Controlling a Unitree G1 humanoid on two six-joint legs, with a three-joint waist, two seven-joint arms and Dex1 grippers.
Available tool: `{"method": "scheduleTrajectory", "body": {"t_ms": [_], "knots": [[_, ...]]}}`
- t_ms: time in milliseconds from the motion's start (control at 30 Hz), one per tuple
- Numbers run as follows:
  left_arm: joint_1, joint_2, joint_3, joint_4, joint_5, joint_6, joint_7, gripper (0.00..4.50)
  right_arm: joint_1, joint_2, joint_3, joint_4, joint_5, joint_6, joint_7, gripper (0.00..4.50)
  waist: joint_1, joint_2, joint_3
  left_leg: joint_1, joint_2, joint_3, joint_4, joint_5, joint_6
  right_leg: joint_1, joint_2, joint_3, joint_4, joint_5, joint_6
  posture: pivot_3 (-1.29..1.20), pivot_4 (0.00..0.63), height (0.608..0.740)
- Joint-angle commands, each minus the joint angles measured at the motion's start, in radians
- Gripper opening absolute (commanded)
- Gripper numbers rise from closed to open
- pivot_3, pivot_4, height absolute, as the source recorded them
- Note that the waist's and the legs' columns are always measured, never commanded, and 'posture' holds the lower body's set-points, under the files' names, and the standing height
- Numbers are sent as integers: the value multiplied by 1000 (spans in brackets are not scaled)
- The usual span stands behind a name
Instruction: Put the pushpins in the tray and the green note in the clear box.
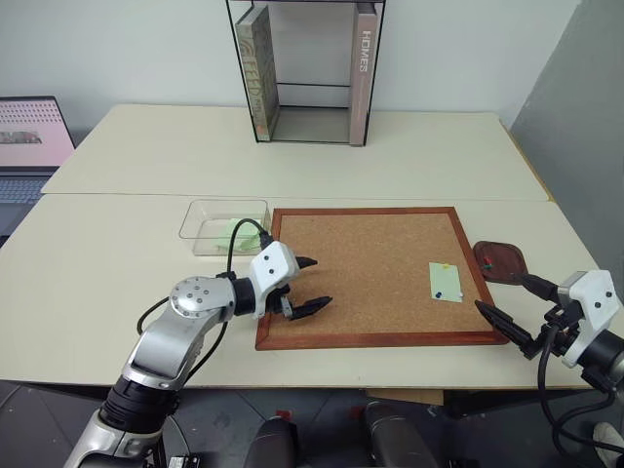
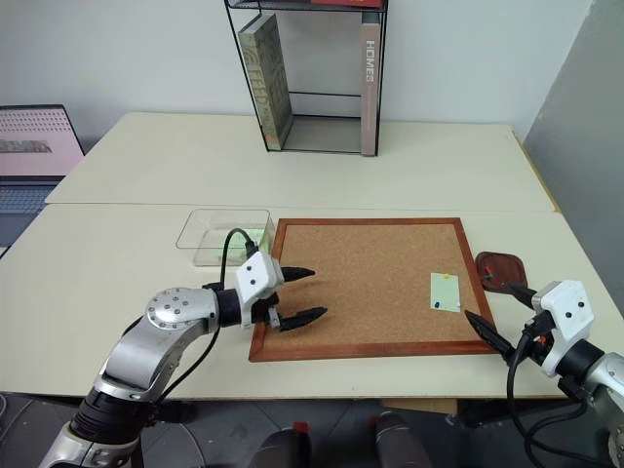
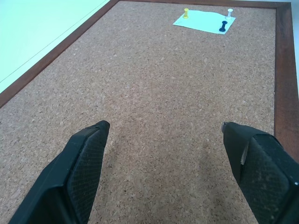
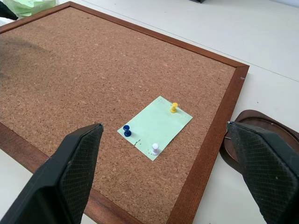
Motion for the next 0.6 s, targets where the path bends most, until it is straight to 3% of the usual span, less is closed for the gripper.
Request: {"method": "scheduleTrajectory", "body": {"t_ms": [33,600], "knots": [[-14,4,29,-13,-30,-17,-17,4108,-3,-4,-18,-11,12,-16,6,4500,0,0,0,0,0,0,0,0,0,0,0,0,0,0,0,0,150,740],[-31,1,7,-16,-2,12,25,4108,-24,-1,8,-32,21,4,-8,4500,0,0,0,0,0,0,0,0,0,0,0,0,0,0,0,0,150,740]]}}
